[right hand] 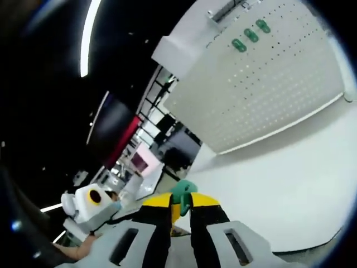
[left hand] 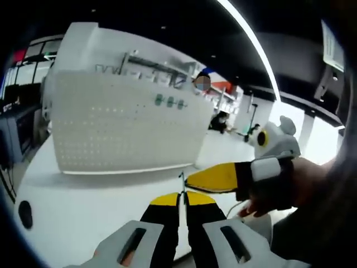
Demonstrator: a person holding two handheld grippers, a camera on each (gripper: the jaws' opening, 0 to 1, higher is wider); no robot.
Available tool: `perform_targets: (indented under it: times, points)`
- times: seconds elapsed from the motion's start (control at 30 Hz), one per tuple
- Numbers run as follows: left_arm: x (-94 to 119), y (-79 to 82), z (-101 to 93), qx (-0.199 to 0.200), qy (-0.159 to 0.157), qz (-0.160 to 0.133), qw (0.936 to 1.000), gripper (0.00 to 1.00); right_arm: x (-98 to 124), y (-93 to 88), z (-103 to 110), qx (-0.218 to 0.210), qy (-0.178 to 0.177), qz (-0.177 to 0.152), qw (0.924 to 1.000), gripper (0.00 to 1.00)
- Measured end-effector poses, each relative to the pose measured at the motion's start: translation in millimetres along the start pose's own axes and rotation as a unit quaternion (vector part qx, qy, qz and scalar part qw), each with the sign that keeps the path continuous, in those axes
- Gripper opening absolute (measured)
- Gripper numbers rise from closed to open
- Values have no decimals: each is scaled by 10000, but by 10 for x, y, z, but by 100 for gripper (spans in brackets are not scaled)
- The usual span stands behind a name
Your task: Insert the hook assembly into the mounting plate slot until the hook locks in place.
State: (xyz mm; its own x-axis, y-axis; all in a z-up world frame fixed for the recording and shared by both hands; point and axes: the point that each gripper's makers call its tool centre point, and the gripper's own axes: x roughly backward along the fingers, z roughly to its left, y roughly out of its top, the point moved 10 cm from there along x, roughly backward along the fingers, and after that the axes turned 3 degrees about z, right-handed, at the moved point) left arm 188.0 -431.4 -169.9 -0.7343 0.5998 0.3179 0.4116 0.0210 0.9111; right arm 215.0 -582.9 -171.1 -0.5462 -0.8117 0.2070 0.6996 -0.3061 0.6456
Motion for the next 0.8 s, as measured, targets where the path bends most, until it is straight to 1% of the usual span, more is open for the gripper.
perform_targets:
  times: [0.13, 0.27, 0.4, 0.47, 0.5, 0.57, 0.8]
  points:
    - [-11, 27, 9, -68, -15, -46, 10000, 3, -6, 9, -5, -62, -10, -64, 10000, 5]
    - [-21, 45, 23, -123, -12, -63, 9999, 3, -27, 29, -5, -44, -19, -59, 10000, 4]
    - [-33, 56, 38, -146, -15, -68, 9999, 3, -44, 40, -5, -247, 17, -83, 9997, 3]
    - [-44, 49, 45, -189, -23, -37, 9998, 3, -55, 41, 22, -412, 139, -50, 9990, 1]
    - [-51, 44, 45, -196, -36, -27, 9998, 3, -59, 45, 14, -340, 66, -78, 9994, 1]
    - [-51, 44, 50, -226, -21, -30, 9997, 3, -67, 46, 23, -245, 70, -54, 9997, 1]
    - [-74, 24, 59, -320, -75, 46, 9994, 3, -57, 38, -11, -256, 3, 25, 9997, 0]
